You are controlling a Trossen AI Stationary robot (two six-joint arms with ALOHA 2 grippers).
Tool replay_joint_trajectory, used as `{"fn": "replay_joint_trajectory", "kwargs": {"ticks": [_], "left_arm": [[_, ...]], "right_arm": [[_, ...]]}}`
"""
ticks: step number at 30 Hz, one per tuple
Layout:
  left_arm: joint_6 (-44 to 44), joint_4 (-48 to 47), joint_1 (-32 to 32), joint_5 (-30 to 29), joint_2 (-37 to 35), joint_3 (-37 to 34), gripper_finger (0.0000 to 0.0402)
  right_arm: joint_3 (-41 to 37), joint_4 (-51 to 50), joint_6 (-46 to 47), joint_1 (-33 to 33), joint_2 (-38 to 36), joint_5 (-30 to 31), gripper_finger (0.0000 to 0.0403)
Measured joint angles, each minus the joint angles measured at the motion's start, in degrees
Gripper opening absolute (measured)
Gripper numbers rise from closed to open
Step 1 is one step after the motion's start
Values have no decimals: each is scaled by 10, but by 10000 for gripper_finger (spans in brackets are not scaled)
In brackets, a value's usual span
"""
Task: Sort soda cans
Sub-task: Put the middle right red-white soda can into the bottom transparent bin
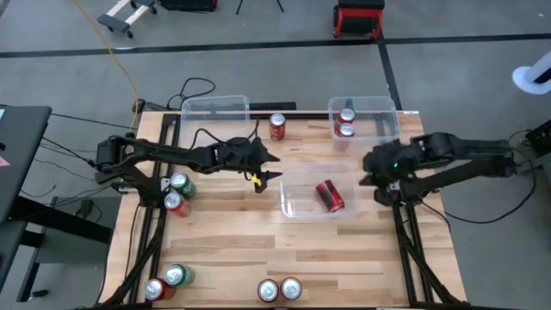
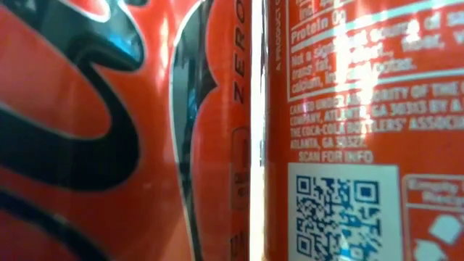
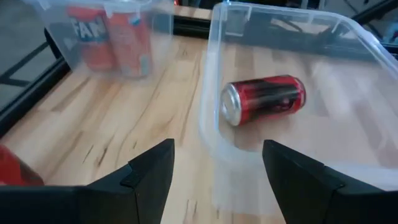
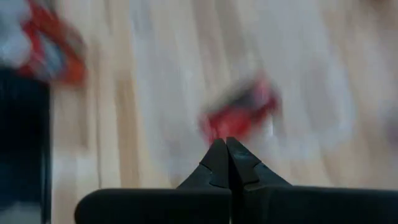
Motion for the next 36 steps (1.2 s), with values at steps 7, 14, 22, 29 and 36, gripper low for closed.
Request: {"fn": "replay_joint_trajectory", "kwargs": {"ticks": [7,14,22,29,36], "left_arm": [[-24,19,-2,0,21,0,239],[-24,54,-12,9,62,12,239],[-6,47,-26,65,134,96,239],[3,12,-32,67,163,137,239],[-1,9,-32,65,163,138,239]], "right_arm": [[-2,98,-21,-80,96,-12,0],[-1,94,-13,-120,214,-84,0],[-1,-12,-13,-123,292,-88,0],[-5,-89,-19,-106,326,-99,0],[-59,-86,-39,-58,342,-90,0]]}}
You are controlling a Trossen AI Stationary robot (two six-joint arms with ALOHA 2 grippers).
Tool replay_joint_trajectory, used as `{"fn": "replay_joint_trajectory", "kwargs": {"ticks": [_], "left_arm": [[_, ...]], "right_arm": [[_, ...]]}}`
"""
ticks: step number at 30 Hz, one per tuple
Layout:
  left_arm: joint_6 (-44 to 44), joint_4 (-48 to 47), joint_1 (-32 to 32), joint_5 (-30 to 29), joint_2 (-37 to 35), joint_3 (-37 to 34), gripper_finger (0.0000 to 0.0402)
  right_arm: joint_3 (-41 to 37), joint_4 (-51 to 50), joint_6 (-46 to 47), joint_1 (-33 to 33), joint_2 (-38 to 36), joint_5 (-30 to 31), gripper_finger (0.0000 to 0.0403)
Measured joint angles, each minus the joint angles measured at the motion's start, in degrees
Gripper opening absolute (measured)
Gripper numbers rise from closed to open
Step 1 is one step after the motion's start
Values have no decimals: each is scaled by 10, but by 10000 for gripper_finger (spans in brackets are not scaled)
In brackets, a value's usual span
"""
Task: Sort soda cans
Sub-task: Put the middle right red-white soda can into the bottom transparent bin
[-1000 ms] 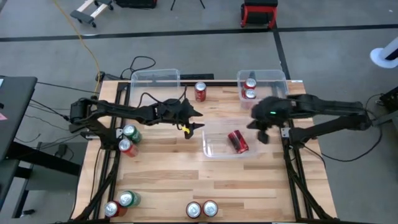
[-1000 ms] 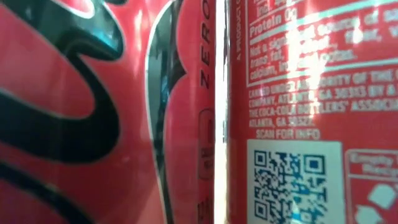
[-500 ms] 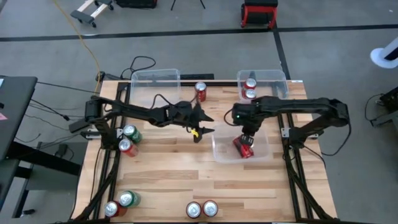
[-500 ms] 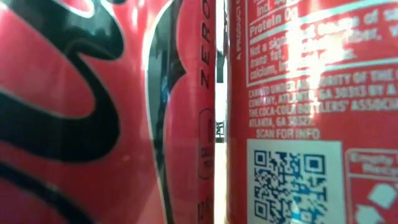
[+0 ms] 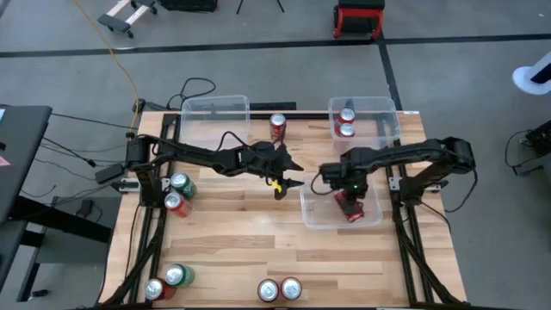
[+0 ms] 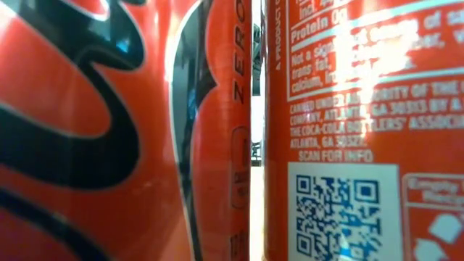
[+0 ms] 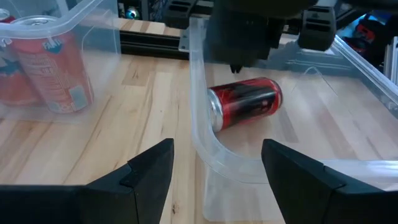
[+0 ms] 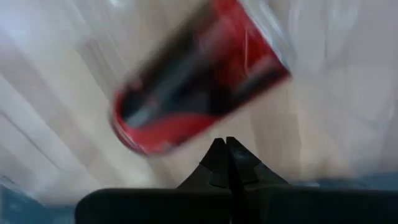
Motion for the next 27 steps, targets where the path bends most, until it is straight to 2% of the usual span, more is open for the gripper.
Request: {"fn": "replay_joint_trajectory", "kwargs": {"ticks": [8,17,23,27], "left_arm": [[0,3,0,2,0,-1,239],[-7,-13,1,-9,4,-5,239],[-8,-8,0,-12,3,-4,239],[-8,-5,0,-13,3,-4,239]], "right_arm": [[-16,8,-33,35,-3,-7,0],[-14,174,-85,21,-1,10,0],[19,164,-69,26,-18,40,0],[38,122,-40,37,-50,87,0]]}}
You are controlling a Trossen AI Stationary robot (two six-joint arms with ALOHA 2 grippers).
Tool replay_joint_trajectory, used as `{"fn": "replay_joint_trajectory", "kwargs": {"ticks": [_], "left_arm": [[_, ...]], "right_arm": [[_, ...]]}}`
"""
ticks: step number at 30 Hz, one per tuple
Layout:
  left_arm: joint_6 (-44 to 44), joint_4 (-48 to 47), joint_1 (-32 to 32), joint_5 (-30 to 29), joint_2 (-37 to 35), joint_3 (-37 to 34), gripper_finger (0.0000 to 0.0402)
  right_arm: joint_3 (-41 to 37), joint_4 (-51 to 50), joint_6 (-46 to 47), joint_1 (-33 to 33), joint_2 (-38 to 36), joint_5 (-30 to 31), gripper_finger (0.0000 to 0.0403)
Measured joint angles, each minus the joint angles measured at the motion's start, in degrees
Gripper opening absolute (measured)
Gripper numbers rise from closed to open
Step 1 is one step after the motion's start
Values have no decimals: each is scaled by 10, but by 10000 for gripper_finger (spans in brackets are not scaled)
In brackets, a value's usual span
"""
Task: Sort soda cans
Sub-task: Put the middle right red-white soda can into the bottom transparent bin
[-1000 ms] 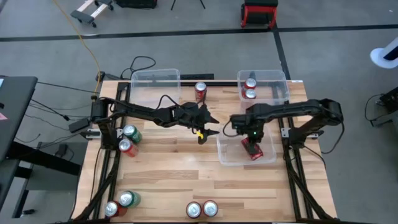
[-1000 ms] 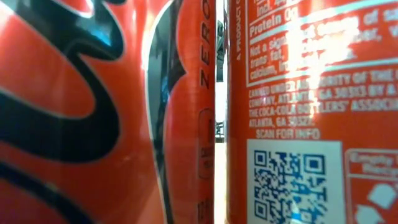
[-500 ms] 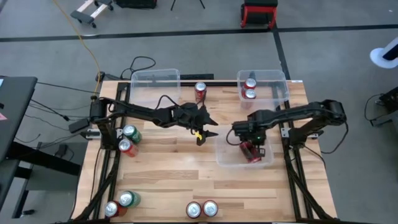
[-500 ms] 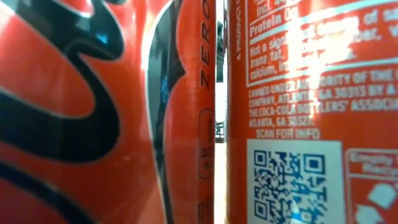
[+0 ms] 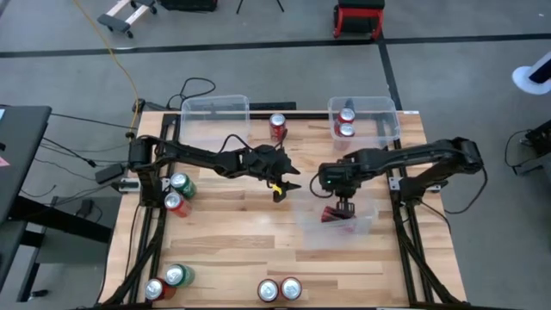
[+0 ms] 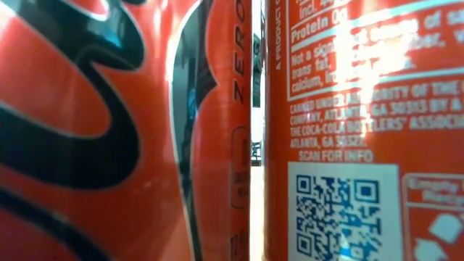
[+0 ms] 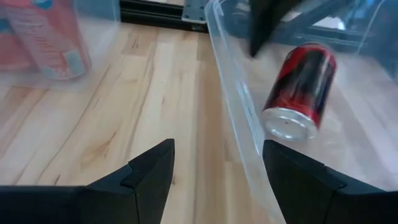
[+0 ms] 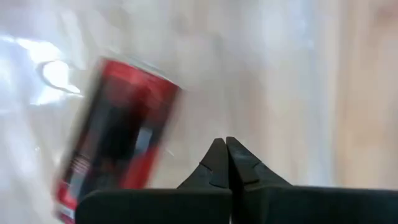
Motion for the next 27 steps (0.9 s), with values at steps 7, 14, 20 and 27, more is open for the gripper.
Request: {"fn": "replay_joint_trajectory", "kwargs": {"ticks": [7,14,20,27], "left_arm": [[0,11,0,1,-1,1,239],[19,2,-3,0,-22,14,239],[44,-4,-12,0,-61,19,239],[44,-13,-21,1,-76,19,239]], "right_arm": [[42,-61,77,16,-87,22,9],[57,-54,145,78,-196,20,91],[45,-86,259,136,-215,120,184],[3,-63,224,122,-174,160,233]]}}
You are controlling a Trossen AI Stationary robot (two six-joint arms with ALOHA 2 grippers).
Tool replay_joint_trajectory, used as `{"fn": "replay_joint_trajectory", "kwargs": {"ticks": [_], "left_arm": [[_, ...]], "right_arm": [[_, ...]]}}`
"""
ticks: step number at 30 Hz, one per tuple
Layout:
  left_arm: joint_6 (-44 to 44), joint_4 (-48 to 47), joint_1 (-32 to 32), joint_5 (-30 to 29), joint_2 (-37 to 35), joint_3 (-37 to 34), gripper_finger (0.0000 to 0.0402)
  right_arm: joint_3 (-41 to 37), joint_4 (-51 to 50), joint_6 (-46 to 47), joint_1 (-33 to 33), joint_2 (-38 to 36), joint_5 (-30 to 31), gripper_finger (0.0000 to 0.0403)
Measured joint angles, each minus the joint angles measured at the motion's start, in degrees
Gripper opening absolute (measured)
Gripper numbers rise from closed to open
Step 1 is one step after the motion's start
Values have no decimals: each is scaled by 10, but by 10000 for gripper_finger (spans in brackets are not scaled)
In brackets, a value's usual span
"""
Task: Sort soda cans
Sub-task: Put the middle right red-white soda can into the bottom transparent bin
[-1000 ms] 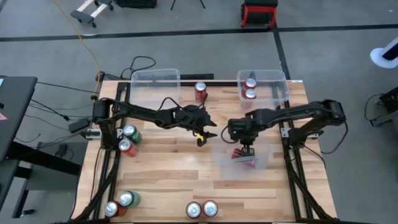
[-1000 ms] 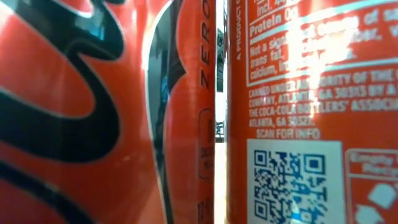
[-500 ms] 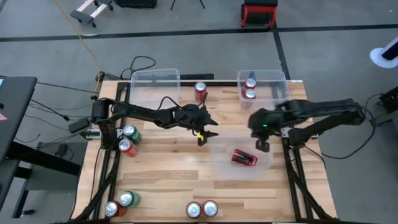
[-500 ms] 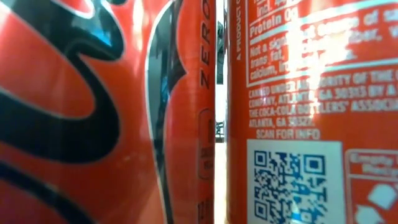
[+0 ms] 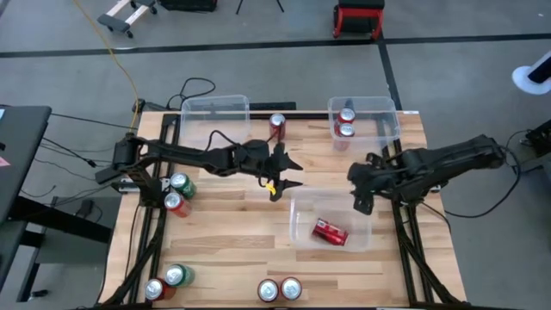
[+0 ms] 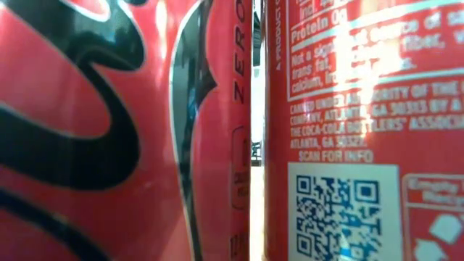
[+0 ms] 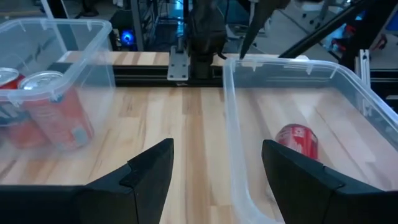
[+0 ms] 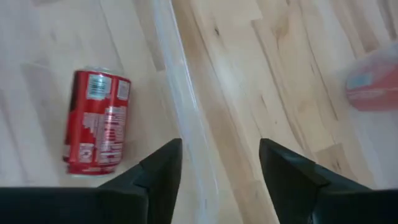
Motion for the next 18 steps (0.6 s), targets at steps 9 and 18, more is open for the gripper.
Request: {"fn": "replay_joint_trajectory", "kwargs": {"ticks": [9,18], "left_arm": [[-14,-11,-15,0,0,0,239],[-15,-35,-26,0,0,0,239]], "right_arm": [[-10,42,-109,-70,67,-64,235],[-12,77,-120,-67,58,-116,235]]}}
